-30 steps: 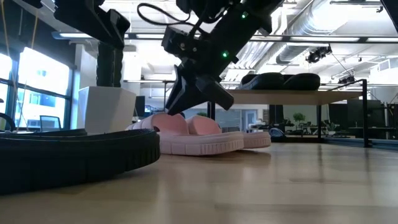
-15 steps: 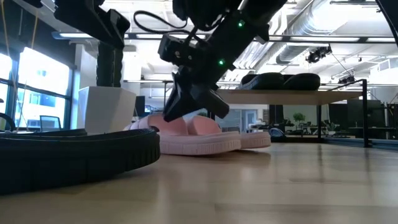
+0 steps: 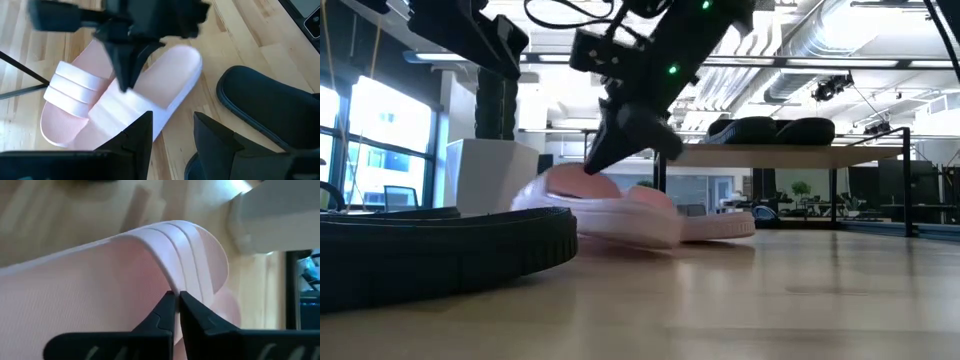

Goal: Pick and place slides into the shelf
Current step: Prepare the pink slipper

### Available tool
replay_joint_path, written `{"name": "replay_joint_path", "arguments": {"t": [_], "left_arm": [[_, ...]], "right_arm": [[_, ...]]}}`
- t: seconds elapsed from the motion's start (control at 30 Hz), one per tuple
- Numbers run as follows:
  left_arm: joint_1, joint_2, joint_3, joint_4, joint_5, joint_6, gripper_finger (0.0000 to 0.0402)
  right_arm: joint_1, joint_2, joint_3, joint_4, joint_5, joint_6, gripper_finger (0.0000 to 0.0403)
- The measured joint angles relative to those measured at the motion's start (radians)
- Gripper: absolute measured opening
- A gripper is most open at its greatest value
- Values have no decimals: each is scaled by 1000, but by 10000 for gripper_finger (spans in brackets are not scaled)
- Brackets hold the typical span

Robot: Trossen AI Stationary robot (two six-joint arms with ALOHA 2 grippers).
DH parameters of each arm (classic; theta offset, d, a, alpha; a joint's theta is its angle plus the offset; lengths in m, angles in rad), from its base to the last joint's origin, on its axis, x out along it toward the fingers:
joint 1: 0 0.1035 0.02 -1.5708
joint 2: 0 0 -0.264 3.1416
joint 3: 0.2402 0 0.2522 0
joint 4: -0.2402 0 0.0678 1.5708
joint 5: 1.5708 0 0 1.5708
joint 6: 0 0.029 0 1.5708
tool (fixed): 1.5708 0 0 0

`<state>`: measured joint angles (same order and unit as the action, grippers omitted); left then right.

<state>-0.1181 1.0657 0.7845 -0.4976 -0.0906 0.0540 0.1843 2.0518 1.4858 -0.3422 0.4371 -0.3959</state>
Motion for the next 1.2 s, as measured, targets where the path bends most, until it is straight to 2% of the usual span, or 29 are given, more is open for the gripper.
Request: {"name": "replay_joint_path", "arguments": {"t": [0.13, 0.3, 0.5, 0.63, 0.7, 0.8, 0.97, 1.2], "left_arm": [[0, 0, 0, 0, 0, 0, 129], [0, 0, 0, 0, 0, 15, 129], [0, 0, 0, 0, 0, 26, 129], [0, 0, 0, 0, 5, 43, 129], [0, 0, 0, 1, 11, 44, 129], [0, 0, 0, 0, 11, 45, 129], [0, 0, 0, 1, 11, 46, 129], [0, 0, 0, 2, 11, 46, 129]], "right_arm": [[38, -7, 52, -160, 13, 56, 1], [98, -64, 91, -329, 111, 194, 0], [195, -164, 89, -637, 207, 548, 0], [292, -179, 86, -856, 216, 855, 0], [346, -179, 86, -911, 207, 983, 0], [412, -179, 86, -899, 178, 1105, 0], [460, -173, 86, -824, 173, 1125, 0], [419, -113, 86, -698, 161, 956, 0]]}}
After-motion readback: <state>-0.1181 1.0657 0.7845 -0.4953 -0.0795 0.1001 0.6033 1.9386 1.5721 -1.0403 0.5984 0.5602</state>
